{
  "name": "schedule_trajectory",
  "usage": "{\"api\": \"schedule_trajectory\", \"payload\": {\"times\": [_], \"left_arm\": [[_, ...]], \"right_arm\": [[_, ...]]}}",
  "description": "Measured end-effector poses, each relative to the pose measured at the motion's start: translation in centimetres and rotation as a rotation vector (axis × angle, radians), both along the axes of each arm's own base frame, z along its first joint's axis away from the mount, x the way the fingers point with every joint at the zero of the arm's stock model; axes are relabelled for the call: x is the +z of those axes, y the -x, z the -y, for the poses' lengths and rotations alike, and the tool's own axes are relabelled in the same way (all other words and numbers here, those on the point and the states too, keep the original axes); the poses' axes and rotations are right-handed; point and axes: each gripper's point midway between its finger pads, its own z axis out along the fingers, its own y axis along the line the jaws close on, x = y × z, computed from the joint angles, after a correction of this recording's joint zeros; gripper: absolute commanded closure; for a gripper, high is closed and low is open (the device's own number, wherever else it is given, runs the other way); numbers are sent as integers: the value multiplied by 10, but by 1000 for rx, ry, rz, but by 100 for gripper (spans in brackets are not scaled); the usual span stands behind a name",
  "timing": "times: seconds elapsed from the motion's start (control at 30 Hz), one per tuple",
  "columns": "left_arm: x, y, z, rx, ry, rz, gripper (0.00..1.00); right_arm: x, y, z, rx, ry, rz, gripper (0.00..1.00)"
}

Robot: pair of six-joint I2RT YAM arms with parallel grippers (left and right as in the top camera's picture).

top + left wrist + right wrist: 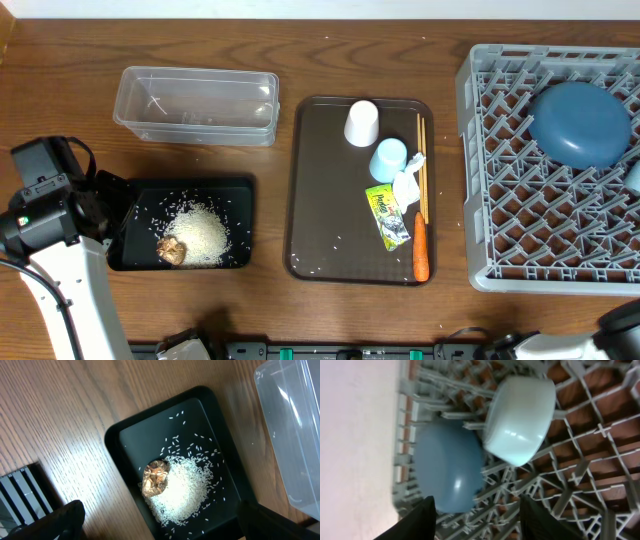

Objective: Sort waste into correct bins and load items into the dishwasher rack
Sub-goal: 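Set the light blue bowl in the rack beside the plate, release, then raise the right gripper and move it to the light blue cup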

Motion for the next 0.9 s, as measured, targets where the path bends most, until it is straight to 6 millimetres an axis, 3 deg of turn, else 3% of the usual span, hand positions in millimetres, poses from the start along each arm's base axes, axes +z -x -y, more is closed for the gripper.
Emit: {"api": "schedule_trajectory", "payload": {"times": [0.2, 0.27, 0.43, 0.67, 0.73, 0.77, 0.9], "left_arm": [[0, 0, 0, 0, 0, 0, 2], [0, 0, 0, 0, 0, 0, 2], [0, 0, 0, 0, 0, 0, 2], [0, 0, 0, 0, 0, -1, 2], [0, 0, 0, 0, 1, -1, 2], [0, 0, 0, 0, 1, -1, 2], [0, 0, 0, 0, 1, -1, 2]], "right_arm": [[76, 3, -37, 24, 174, 95, 45], [102, -3, -63, 71, 238, 132, 45], [136, -19, -135, 229, 322, 190, 42], [137, -59, -258, 647, 356, 241, 22], [132, -66, -293, 769, 356, 244, 12], [127, -70, -310, 827, 360, 237, 1], [104, -80, -364, 998, 380, 185, 1]]}}
